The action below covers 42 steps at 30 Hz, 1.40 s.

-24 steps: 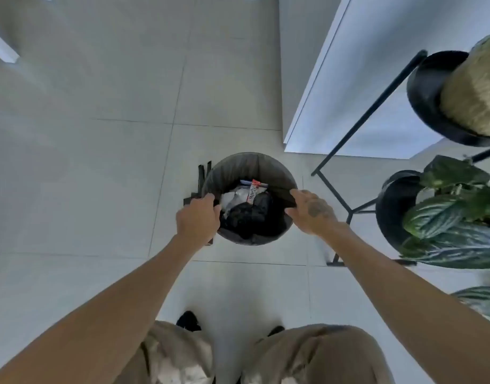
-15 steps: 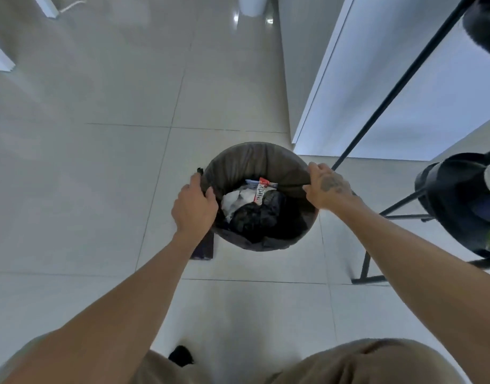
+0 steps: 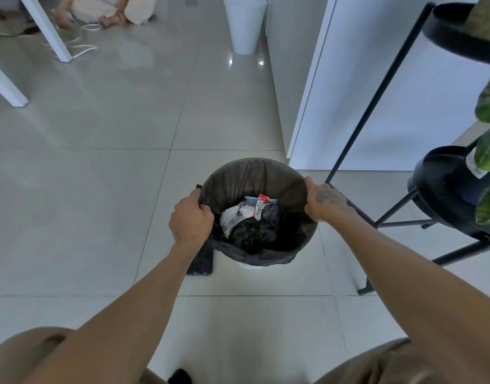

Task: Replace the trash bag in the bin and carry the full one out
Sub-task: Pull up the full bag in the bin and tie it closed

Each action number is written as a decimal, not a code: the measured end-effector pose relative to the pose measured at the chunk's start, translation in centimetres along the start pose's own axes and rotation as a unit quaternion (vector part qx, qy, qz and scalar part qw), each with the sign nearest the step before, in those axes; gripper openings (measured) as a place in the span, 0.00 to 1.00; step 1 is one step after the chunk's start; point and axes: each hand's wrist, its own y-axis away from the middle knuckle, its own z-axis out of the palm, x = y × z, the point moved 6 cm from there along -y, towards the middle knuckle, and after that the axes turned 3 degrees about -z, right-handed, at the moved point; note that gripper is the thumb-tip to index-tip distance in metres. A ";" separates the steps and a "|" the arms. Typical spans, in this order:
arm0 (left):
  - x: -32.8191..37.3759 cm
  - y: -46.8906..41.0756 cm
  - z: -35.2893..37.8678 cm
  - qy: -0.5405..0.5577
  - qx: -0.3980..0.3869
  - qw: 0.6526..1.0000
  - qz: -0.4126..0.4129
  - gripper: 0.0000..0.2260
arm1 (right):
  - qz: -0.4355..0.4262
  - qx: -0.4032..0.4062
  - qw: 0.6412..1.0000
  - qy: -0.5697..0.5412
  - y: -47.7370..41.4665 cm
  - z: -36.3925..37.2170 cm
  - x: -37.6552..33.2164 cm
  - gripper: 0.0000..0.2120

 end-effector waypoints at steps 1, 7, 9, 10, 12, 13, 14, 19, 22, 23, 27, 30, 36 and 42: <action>-0.2 0.5 -0.2 0.005 0.001 1.000 0.003 0.15 | 0.004 0.008 1.000 -0.012 0.6 0.3 0.1 0.23; -1.9 4.4 -1.9 0.045 0.017 0.999 -0.012 0.11 | 0.004 0.011 0.998 -0.069 4.0 1.9 -0.1 0.26; -2.8 5.8 -2.7 0.073 0.028 0.996 -0.035 0.11 | -0.012 0.005 0.996 -0.092 4.4 2.4 -0.2 0.28; -3.1 6.4 -2.9 0.084 0.032 0.995 -0.046 0.12 | -0.019 -0.001 0.994 -0.106 4.4 2.9 -0.1 0.29; -4.0 7.5 -3.6 0.108 0.034 0.991 -0.067 0.13 | -0.039 -0.009 0.990 -0.133 4.5 3.7 -0.2 0.28; -4.6 7.8 -4.0 0.120 0.039 0.989 -0.083 0.12 | -0.061 0.006 0.987 -0.148 4.7 3.8 -0.5 0.25; -5.2 7.9 -4.2 0.141 0.045 0.983 -0.105 0.11 | -0.070 0.042 0.980 -0.181 5.0 3.8 -0.4 0.23; -11.6 9.0 -0.4 0.412 -0.010 0.798 -0.439 0.17 | 0.213 0.082 0.824 -0.519 8.3 10.0 3.2 0.23; -13.7 10.7 4.2 0.462 -0.187 0.701 -0.511 0.24 | 0.287 -0.091 0.713 -0.633 11.9 16.7 1.6 0.19; -14.1 11.1 5.2 0.449 -0.226 0.695 -0.514 0.26 | 0.283 -0.118 0.705 -0.639 12.5 17.5 0.8 0.14; -12.6 11.1 6.1 0.465 -0.258 0.692 -0.489 0.12 | 0.279 -0.120 0.684 -0.664 12.7 17.9 -0.9 0.09; -12.5 10.3 5.2 0.463 -0.192 0.714 -0.489 0.05 | 0.315 -0.057 0.667 -0.673 12.5 17.4 -0.3 0.10; -11.9 9.8 2.3 0.444 -0.186 0.722 -0.496 0.08 | 0.318 0.050 0.629 -0.708 13.1 14.6 1.2 0.03; -10.2 9.0 -1.6 0.505 -0.075 0.711 -0.483 0.08 | 0.279 0.160 0.631 -0.706 14.2 9.8 1.9 0.05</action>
